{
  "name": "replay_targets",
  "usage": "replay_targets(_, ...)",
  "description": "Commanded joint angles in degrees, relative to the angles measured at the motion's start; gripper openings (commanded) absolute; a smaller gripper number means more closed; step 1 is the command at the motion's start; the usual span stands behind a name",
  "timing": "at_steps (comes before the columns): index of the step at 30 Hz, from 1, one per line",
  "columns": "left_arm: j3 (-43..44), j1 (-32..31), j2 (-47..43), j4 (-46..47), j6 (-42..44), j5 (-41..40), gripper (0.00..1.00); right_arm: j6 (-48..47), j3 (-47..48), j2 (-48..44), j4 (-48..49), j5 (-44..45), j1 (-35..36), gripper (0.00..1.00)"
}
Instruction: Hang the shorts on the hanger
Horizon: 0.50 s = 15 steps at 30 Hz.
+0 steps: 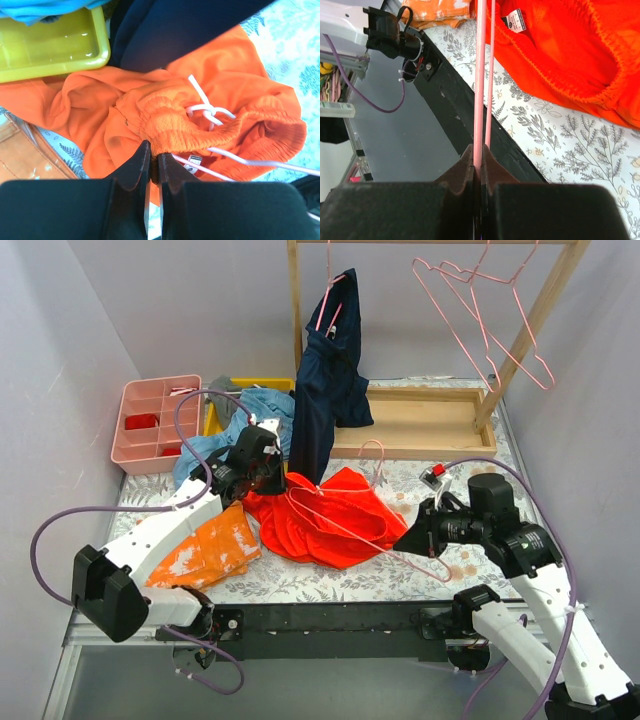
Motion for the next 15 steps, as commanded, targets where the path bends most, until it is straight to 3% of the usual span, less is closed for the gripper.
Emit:
replay_targets(1,1.6,0.2,-5.1,-2.4,0.8,3.0,0.00,1.4,-1.8,0.4,10.4,-0.9,3.6,0.01)
replay_targets(4,2.0,-0.6,-6.8,-3.5,0.7,2.9,0.00,4.5,-3.3,1.4,16.6,2.8,9.6,0.01)
replay_targets(9,2.0,-2.0,-9.7,-3.9,0.0,2.8,0.00,7.5,-5.9,5.8,26.1,18.8,24.9,0.01)
replay_targets(15,-2.6,-5.2,-11.0,-0.8,-0.3,3.8,0.00,6.7,-13.2,7.6,39.4,27.4,30.2,0.01)
